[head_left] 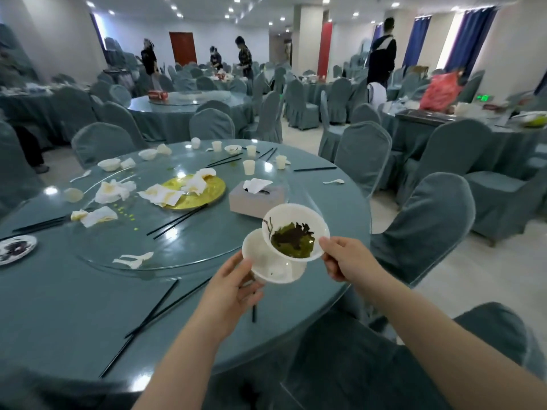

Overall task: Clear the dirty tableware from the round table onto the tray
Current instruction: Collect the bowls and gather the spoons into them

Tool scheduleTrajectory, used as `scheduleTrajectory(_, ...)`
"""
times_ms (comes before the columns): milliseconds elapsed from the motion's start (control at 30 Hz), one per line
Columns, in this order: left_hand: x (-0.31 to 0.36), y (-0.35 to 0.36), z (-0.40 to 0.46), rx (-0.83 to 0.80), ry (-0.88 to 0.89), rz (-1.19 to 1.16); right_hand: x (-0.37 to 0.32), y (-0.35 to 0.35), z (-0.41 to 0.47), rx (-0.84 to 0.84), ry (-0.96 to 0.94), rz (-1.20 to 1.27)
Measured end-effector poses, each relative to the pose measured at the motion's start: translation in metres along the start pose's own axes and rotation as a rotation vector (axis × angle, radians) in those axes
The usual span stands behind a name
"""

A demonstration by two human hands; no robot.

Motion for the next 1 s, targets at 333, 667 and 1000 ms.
scheduleTrajectory(333,-0.031,0.132,-0.046,-0.191,0.003,0.041,0.013,-0.128,-0.028,0.184,-0.015,-0.136)
scheduleTrajectory(667,-0.17,0.413,-0.137,-0.508,-0.111,0.136,0.101,-0.434,-0.04,0.395,0.113,-0.028)
scheduleTrajectory(1000,-0.286,0.595,-0.167,-0.624,-0.206,0.188,0.189,-0.634,-0.014,0.502,0.202,0.128)
Point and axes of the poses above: each hand's wrist, its own z-axis towards the middle knuckle, its own y-axis out of the palm, x = y × z, the point moved 8 cm from there along z, towards the middle knuckle, and after that the axes turned 14 degrees about x, right-handed, at the moved point
